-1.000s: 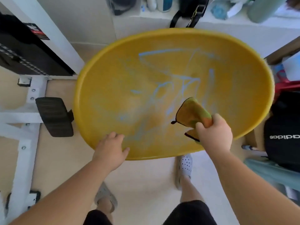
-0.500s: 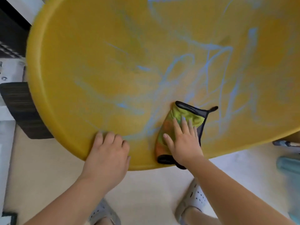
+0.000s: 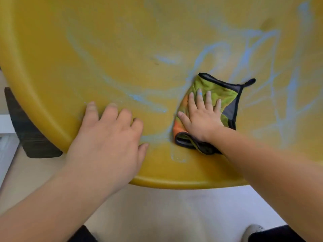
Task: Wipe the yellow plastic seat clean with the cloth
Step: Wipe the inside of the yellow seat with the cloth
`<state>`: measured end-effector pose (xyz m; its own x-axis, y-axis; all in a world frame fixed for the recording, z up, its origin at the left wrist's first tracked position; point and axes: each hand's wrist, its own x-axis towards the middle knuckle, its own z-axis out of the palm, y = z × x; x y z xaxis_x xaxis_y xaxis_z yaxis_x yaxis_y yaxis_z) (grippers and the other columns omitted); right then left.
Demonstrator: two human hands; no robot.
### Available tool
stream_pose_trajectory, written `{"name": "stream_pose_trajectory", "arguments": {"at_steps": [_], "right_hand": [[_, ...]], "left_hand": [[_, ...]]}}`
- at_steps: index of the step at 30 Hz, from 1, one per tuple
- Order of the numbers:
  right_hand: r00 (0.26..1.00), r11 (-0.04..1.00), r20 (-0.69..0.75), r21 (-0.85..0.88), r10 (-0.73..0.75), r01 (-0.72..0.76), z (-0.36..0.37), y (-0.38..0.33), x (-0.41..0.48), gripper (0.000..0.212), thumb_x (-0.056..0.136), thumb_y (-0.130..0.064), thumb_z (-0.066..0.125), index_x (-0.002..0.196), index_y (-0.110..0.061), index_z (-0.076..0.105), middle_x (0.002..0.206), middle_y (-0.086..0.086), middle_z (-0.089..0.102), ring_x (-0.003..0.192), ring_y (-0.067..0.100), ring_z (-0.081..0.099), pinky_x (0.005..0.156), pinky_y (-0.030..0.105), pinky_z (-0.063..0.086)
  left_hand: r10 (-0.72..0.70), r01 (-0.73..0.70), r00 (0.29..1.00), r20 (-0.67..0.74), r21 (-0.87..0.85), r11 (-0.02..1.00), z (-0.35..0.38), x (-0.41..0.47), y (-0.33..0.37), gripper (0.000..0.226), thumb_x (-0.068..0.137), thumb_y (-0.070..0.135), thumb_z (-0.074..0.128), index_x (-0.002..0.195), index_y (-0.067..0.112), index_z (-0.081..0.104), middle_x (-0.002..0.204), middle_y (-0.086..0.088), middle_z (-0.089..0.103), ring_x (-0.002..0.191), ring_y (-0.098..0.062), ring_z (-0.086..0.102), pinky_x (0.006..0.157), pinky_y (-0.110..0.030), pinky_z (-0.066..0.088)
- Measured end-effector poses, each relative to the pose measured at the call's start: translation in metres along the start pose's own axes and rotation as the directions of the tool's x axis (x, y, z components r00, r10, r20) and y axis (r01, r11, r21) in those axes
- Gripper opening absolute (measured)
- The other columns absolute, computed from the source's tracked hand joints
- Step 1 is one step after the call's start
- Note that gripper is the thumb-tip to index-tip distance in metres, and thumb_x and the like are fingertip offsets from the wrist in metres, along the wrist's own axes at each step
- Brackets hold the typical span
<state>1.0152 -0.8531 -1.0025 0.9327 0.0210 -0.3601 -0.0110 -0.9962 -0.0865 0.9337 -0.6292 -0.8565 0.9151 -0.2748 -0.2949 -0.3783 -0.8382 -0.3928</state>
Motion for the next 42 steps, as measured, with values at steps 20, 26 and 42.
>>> {"name": "stream_pose_trajectory", "arguments": {"at_steps": [20,26,42], "right_hand": [[0.989,0.99,0.04,-0.017,-0.142,0.143,-0.001,0.004,-0.029,0.079,0.091,-0.071,0.002,0.157,-0.033,-0.019,0.165,-0.001,-0.028,0.151,0.028,-0.026,0.121,0.063,-0.004],[0.981,0.97,0.094,-0.161,-0.168,0.181,-0.004,0.069,-0.049,0.111,0.057,-0.1,-0.014,0.15,-0.041,-0.03,0.161,-0.003,-0.034,0.147,0.023,-0.035,0.123,0.058,-0.004],[0.843,0.861,0.203,0.001,-0.498,0.508,-0.005,0.01,-0.086,0.073,0.09,-0.075,-0.003,0.146,-0.042,-0.037,0.153,-0.015,-0.046,0.141,0.014,-0.045,0.117,0.046,-0.022]], "left_hand": [[0.088,-0.1,0.989,-0.116,-0.101,0.99,0.017,0.006,-0.009,0.056,0.079,0.044,0.044,0.115,0.008,0.069,0.128,-0.021,0.062,0.122,-0.045,0.053,0.099,-0.069,0.031],[0.106,-0.136,0.979,-0.177,-0.172,0.976,0.029,0.01,-0.009,0.059,0.08,0.043,0.038,0.112,0.005,0.07,0.121,-0.022,0.065,0.114,-0.048,0.058,0.093,-0.07,0.036],[0.105,-0.114,0.99,-0.091,-0.11,0.987,0.025,0.011,-0.009,0.055,0.078,0.054,0.033,0.088,0.013,0.069,0.095,-0.015,0.067,0.096,-0.042,0.06,0.096,-0.068,0.033]]}}
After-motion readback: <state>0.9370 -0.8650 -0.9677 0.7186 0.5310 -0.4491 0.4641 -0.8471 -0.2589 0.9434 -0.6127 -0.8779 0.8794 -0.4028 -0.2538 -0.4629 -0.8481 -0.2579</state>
